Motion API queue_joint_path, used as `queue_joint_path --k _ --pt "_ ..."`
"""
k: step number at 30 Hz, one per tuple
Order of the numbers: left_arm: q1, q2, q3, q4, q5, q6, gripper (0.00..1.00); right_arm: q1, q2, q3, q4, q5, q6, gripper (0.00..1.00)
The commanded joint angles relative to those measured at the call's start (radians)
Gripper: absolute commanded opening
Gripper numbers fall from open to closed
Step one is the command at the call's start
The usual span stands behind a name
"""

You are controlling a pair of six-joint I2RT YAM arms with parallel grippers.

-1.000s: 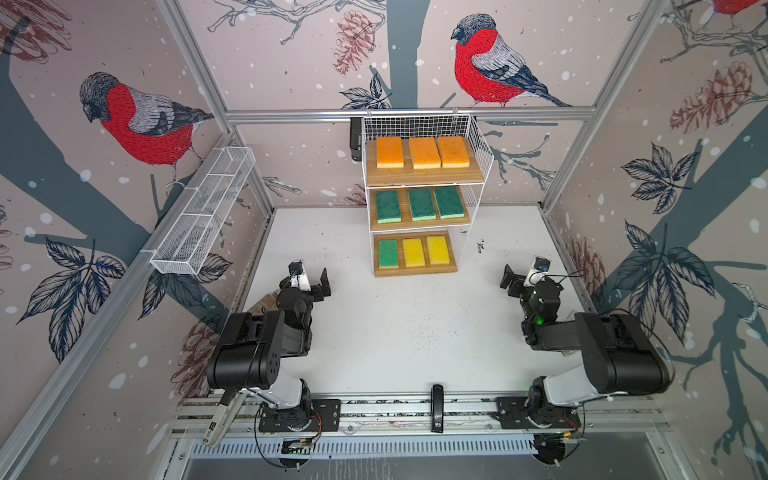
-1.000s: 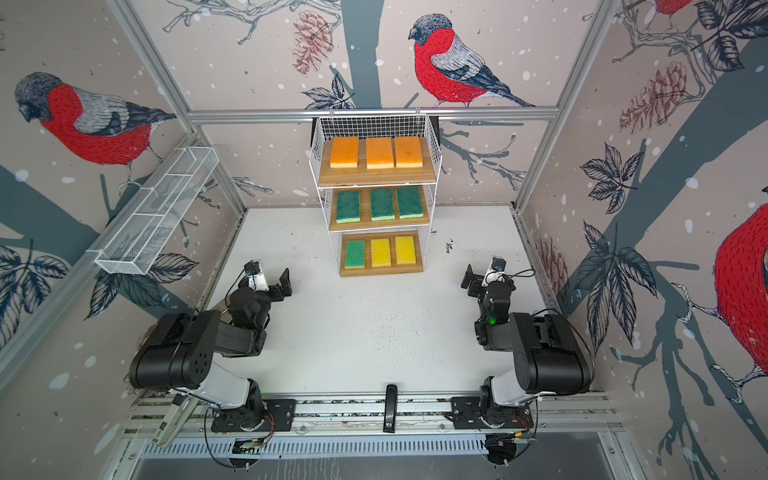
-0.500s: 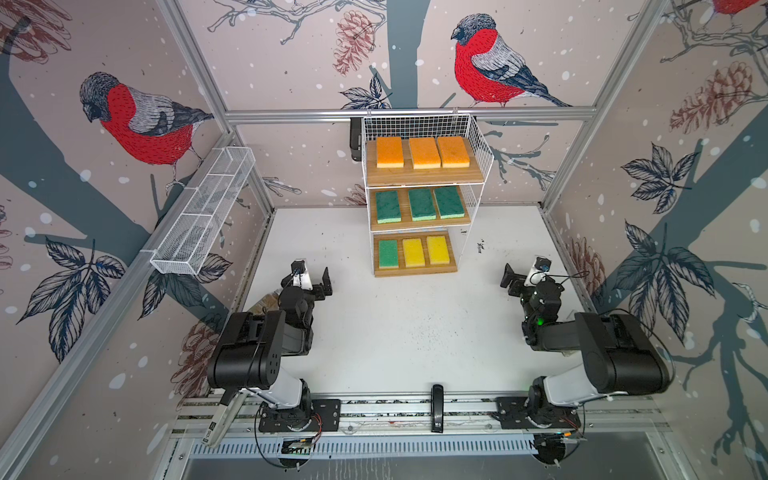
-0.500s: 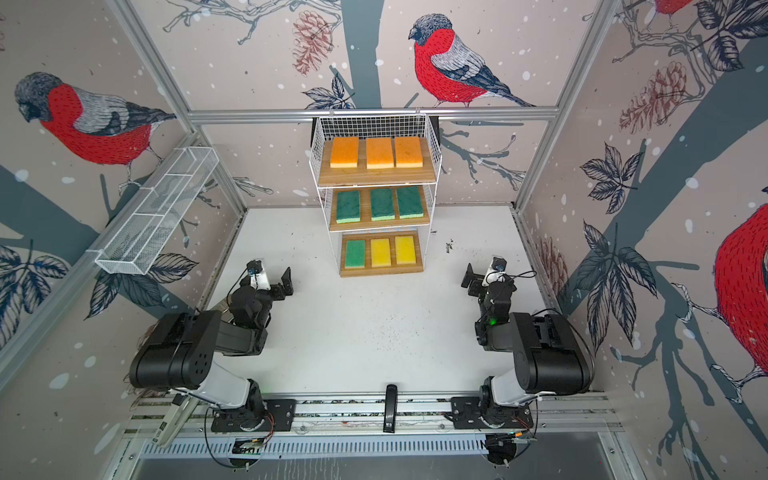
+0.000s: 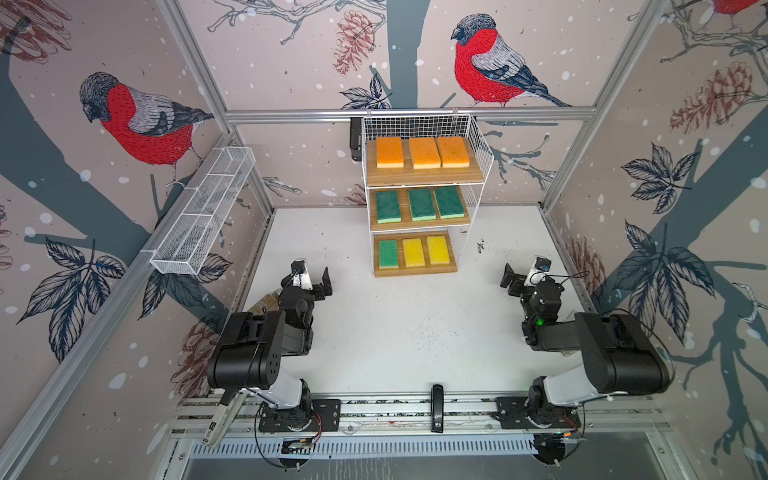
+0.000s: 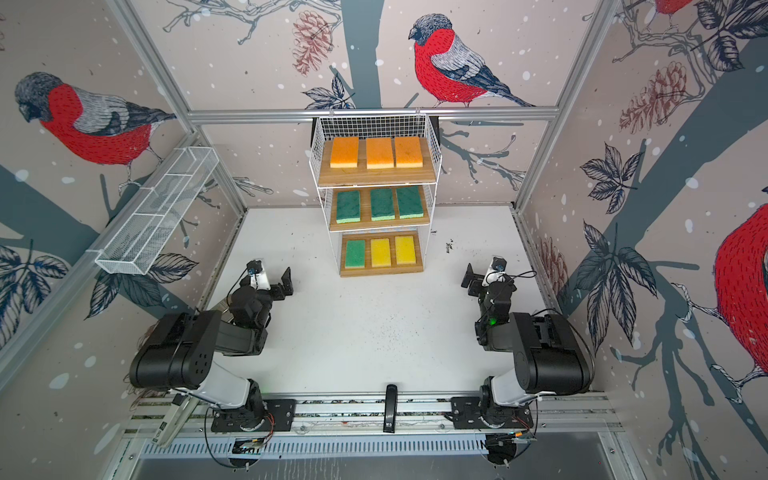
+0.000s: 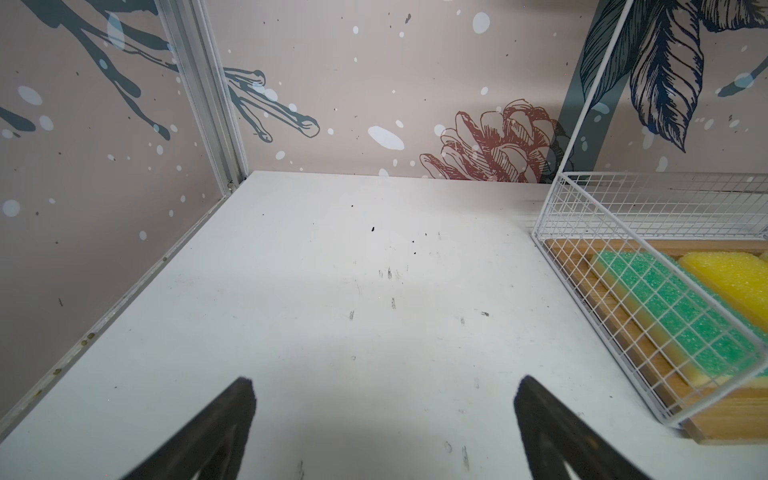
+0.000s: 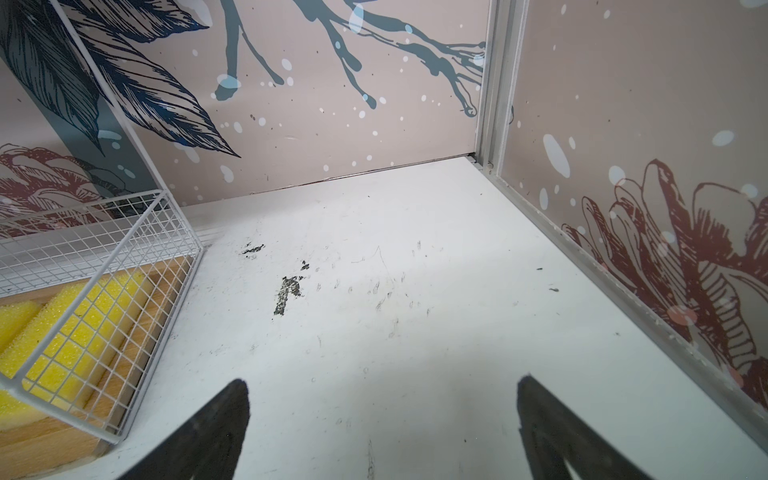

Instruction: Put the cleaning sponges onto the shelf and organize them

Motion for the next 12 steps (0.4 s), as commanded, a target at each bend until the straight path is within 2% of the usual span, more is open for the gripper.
queue_joint_path --k 1,7,12 --pt "0.001 0.0 0.004 0.053 -0.001 0.009 0.97 0.0 -0.002 -0.002 0.042 -0.005 -0.009 0.99" --pt "-0.003 0.002 0.007 0.05 0.036 0.026 0.98 0.0 -0.002 -0.002 0.042 -0.005 -0.009 0.99" --pt "-0.003 0.0 0.008 0.045 0.011 0.016 0.97 0.0 -0.002 -0.002 0.044 -0.005 -0.009 1.0"
